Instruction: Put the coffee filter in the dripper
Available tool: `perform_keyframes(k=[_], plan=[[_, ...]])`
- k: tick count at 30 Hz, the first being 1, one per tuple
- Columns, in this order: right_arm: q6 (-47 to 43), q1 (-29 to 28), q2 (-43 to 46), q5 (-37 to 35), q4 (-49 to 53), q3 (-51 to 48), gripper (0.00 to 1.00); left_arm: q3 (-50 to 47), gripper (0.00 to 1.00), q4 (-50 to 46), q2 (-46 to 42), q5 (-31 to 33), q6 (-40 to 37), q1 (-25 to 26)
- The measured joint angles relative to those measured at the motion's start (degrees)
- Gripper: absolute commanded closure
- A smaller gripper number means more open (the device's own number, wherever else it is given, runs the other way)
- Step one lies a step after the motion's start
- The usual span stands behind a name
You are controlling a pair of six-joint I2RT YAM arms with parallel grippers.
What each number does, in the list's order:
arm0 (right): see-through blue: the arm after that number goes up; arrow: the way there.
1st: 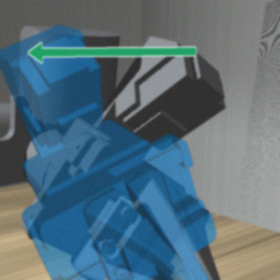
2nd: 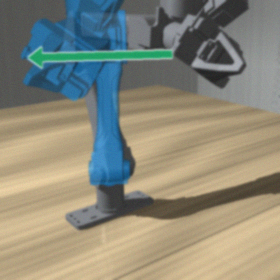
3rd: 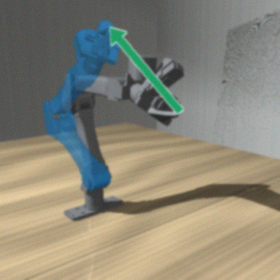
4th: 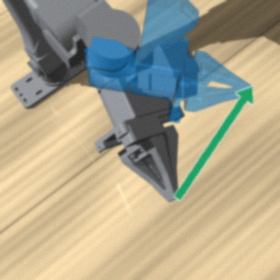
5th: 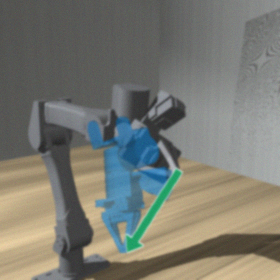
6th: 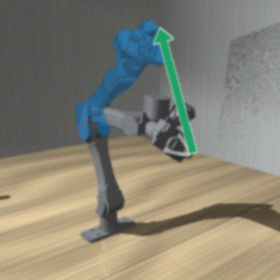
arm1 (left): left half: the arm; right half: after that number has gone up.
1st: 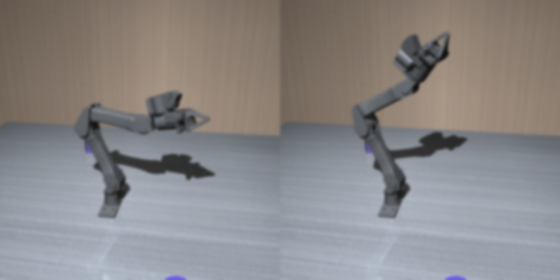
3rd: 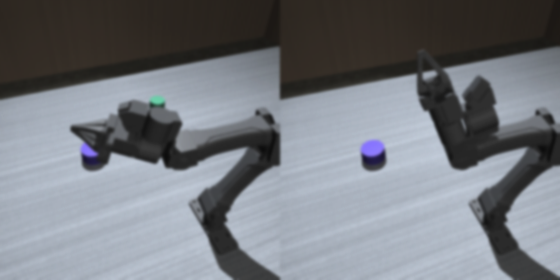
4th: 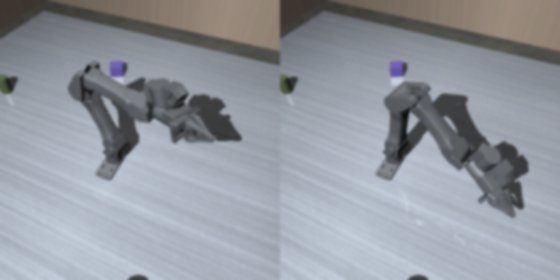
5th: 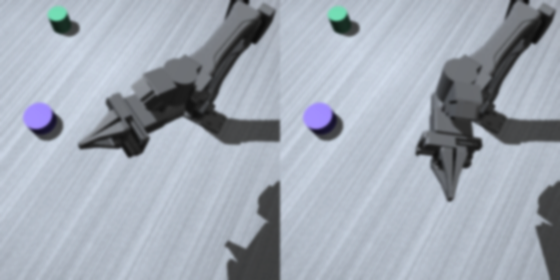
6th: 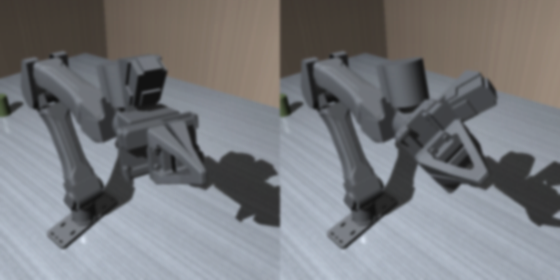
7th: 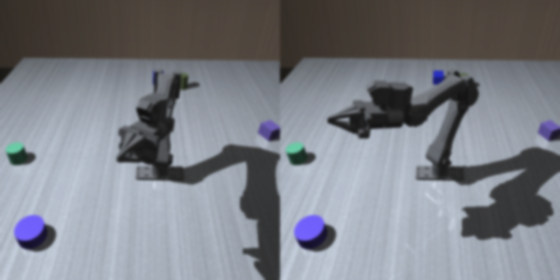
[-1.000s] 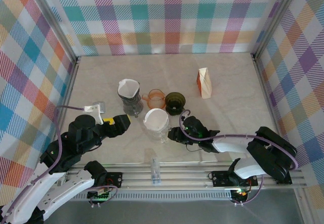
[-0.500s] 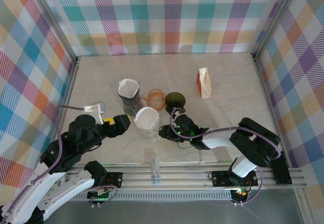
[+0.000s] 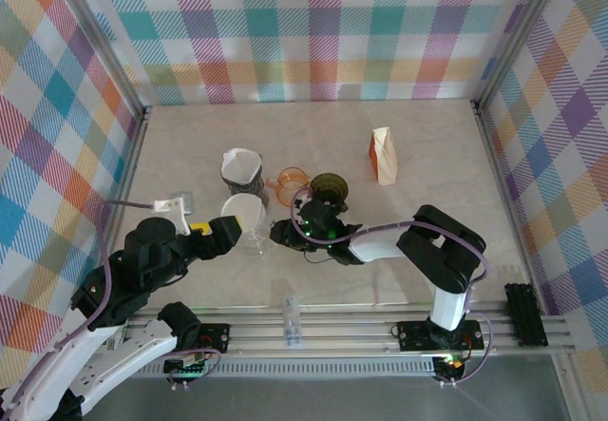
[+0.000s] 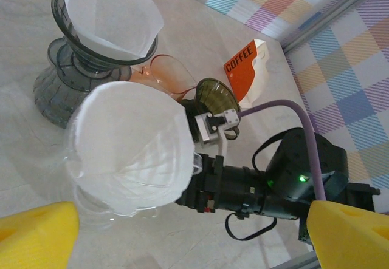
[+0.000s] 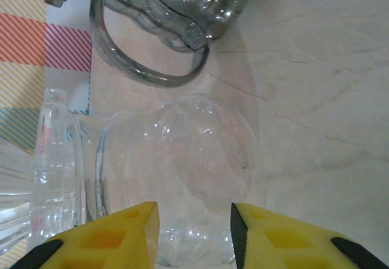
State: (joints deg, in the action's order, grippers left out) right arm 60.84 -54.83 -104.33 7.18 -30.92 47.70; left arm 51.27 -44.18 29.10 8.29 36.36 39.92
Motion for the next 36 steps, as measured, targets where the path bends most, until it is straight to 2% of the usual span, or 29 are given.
perform_keyframes(k=[9, 18, 24, 29, 36], plan=[[-0.5, 0.0, 0.4, -1.3, 3.8, 1.1, 0.55, 0.0, 0.03, -0.9, 0.0, 0.4, 0.0, 0.0], [-2.7, 0.0, 9.1, -4.8, 11.6, -3.1, 0.45, 0.0, 0.01, -0.9, 0.6, 1.4, 0.0, 0.0], [-7.6, 0.0, 18.9, -8.3, 24.7, -3.8, 0.38, 0.0, 0.00, -0.9, 0.8, 3.5, 0.0, 0.0], [-15.9, 0.1, 24.3, -14.1, 40.3, 3.4, 0.35, -0.4, 0.00, -0.3, 0.0, 5.0, 0.0, 0.0], [-26.6, 4.9, 21.8, -19.3, 52.3, 17.2, 0.35, -1.3, 0.00, -0.1, -0.2, 6.3, 0.0, 0.0]])
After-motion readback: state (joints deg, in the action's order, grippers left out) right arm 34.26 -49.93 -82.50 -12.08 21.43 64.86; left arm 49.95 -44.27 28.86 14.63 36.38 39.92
